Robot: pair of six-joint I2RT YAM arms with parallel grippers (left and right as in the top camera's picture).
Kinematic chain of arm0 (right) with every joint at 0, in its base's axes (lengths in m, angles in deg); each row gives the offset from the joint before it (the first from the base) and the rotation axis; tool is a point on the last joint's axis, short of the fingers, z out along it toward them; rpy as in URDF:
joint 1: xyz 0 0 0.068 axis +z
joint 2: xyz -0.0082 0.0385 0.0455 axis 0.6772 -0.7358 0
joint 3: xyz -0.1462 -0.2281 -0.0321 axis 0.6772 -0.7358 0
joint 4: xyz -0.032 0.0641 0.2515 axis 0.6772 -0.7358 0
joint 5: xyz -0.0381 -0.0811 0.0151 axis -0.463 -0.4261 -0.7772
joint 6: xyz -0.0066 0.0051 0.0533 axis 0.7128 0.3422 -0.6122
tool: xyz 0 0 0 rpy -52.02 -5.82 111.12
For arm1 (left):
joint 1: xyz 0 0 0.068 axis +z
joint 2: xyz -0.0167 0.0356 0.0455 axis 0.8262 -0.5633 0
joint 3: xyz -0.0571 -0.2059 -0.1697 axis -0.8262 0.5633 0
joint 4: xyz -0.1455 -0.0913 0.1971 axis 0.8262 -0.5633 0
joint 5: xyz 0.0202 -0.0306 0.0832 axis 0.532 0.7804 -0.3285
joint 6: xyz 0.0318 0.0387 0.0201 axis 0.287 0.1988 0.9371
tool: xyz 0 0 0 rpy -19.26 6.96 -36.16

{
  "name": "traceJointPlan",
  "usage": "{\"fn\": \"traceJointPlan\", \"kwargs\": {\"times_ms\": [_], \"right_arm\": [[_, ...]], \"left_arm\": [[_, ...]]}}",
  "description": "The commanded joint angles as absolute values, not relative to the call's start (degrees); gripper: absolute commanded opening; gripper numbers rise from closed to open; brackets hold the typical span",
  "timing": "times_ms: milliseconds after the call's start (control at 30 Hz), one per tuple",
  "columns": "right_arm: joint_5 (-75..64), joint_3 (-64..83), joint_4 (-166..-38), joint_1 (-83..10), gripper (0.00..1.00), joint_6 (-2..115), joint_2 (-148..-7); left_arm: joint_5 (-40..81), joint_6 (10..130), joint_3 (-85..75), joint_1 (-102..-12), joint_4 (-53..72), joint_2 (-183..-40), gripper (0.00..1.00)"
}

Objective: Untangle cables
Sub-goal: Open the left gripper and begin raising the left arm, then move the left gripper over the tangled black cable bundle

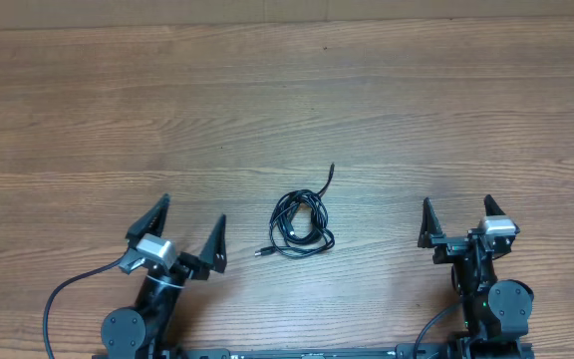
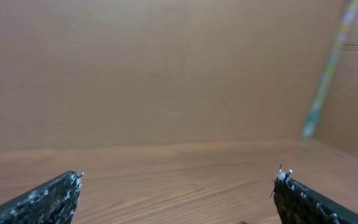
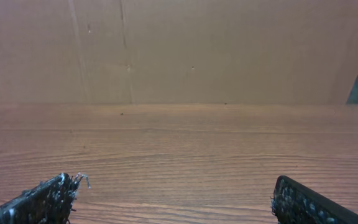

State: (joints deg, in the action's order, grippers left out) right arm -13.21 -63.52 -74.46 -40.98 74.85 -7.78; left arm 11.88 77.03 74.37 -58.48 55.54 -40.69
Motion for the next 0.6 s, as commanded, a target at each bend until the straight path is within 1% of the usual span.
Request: {"fn": "traceJointPlan", "kwargs": {"times_ms": [0, 133, 333, 567], "right_arm": [[-13.21, -64.27, -74.04, -40.39, 1.00, 74.92, -7.36], [-13.21, -64.27, -74.04, -40.39, 1.00, 74.92, -7.36], [-13.21, -64.27, -74.04, -40.39, 1.00, 74.92, -7.36], [-13.21, -64.27, -74.04, -40.39, 1.00, 74.94, -7.36]], "left_arm": [[19.05, 74.23, 74.56, -58.74, 56.94, -40.32, 1.00], [21.60, 74.21, 74.52, -58.74, 59.00, -40.32, 1.00], [23.99, 74.19, 72.03, -58.74, 58.75, -40.32, 1.00], [23.94, 76.05, 64.25, -58.74, 50.27, -41.15, 1.00]]}}
